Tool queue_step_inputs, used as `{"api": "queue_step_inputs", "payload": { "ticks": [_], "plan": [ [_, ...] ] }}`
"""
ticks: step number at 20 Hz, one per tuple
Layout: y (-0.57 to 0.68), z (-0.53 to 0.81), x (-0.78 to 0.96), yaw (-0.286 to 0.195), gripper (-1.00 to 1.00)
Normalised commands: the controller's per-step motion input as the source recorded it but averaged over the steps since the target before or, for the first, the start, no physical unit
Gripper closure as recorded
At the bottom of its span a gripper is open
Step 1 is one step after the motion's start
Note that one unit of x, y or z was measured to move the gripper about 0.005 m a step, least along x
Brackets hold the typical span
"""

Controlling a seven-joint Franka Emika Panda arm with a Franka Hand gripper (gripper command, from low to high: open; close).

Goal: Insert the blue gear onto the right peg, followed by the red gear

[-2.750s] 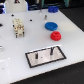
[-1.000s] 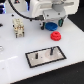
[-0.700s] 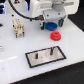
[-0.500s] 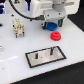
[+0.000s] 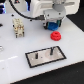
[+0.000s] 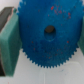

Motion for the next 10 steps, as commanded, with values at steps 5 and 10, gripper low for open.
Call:
{"api": "queue_step_inputs", "payload": {
  "ticks": [5,10],
  "plan": [
    [-0.10,0.59,0.49,0.000,1.00],
    [-0.20,0.58,0.67,0.000,1.00]
  ]
}}
